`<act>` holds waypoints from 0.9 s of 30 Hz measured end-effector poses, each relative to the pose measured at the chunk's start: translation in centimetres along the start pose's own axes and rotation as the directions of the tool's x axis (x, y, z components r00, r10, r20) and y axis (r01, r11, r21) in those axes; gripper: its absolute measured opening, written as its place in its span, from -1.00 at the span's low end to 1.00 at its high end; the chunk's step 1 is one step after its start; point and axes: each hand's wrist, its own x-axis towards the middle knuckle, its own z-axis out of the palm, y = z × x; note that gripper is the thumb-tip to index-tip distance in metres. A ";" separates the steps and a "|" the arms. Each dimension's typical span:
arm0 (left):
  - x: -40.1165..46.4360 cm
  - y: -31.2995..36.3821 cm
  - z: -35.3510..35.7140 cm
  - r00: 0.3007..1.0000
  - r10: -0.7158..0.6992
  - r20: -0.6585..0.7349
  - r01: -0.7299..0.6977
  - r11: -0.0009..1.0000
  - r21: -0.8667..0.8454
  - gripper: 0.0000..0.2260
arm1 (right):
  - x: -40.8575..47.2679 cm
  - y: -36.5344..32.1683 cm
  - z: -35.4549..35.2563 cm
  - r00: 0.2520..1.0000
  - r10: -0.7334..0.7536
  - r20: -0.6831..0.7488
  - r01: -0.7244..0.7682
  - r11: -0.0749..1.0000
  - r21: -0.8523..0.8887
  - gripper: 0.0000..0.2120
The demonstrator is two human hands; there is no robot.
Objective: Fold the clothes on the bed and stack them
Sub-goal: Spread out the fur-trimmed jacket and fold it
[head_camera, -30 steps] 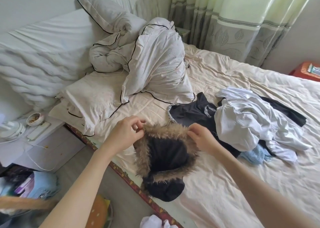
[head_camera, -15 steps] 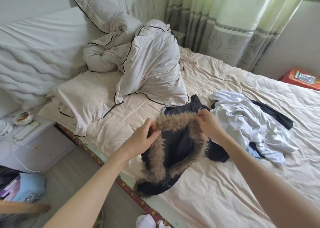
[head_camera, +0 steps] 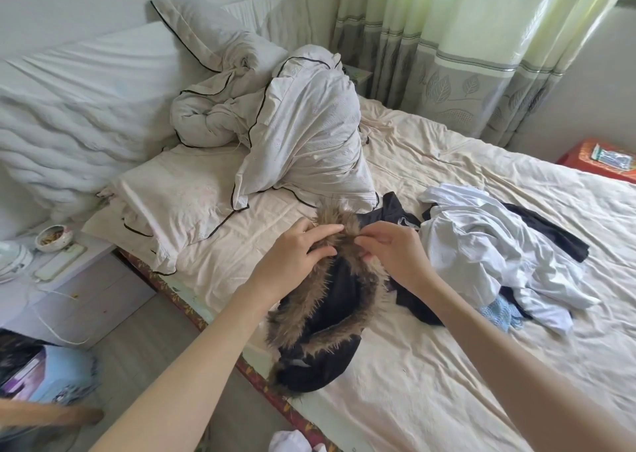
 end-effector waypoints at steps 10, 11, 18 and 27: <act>0.5 0.7 0.5 0.983 0.026 -0.182 -0.034 0.999 -0.040 -0.88 | -0.3 -1.3 0.4 0.996 0.023 0.087 -0.048 0.955 0.292 -0.80; 0.5 0.7 0.4 0.983 0.034 -0.181 -0.040 0.999 -0.032 -0.89 | -0.4 -1.2 0.3 0.994 0.028 0.105 -0.058 0.954 0.293 -0.81; 1.7 0.8 -3.0 0.975 0.054 -0.213 -0.061 0.998 -0.027 -0.93 | -0.4 2.3 -1.4 0.922 0.178 0.345 -0.242 0.958 0.153 -0.63; 2.6 0.2 -7.0 0.963 0.067 -0.262 -0.064 0.998 0.020 -0.92 | 2.5 0.6 -0.3 0.860 0.152 0.487 -0.120 0.988 -0.096 -0.82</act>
